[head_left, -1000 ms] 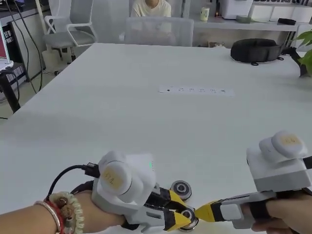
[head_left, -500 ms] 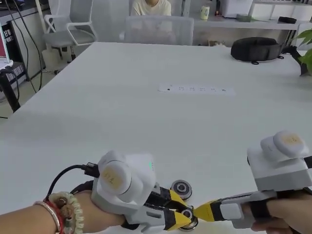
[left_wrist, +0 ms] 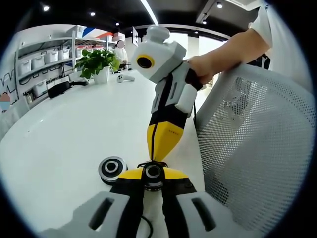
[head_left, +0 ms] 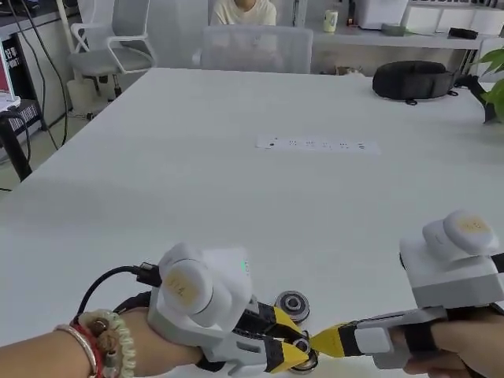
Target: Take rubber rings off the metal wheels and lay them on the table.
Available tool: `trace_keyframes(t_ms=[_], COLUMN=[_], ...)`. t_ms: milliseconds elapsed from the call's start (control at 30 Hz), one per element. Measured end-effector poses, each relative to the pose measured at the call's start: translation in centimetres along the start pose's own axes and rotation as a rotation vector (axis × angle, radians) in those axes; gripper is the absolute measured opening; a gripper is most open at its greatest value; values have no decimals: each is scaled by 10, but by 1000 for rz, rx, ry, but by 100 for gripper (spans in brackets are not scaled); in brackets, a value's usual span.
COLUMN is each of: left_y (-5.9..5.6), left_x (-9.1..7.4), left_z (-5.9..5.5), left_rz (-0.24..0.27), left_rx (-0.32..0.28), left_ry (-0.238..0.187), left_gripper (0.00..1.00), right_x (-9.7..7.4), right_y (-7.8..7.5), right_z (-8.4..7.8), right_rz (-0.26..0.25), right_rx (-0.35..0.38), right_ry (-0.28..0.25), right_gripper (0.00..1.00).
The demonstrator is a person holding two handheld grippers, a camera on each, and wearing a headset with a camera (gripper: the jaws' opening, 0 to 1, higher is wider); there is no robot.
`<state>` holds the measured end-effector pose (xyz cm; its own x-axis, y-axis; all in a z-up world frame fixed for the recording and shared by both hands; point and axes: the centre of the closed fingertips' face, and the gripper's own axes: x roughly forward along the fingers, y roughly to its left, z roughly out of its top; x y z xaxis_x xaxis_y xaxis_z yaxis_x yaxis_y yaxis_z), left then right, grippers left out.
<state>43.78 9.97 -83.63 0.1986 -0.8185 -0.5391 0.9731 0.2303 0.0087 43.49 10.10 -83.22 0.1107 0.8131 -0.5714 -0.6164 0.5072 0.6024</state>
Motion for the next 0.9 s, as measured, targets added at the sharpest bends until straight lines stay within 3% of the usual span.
trace_keyframes(t_ms=[900], left_y=[0], left_x=[1], left_z=[0], left_rz=[4], left_rx=[-6], left_ry=[-1], left_gripper=[8], right_x=[-1], right_y=[7], right_z=[7], right_rz=[49], right_rx=[54], right_ry=[-41], right_gripper=[0])
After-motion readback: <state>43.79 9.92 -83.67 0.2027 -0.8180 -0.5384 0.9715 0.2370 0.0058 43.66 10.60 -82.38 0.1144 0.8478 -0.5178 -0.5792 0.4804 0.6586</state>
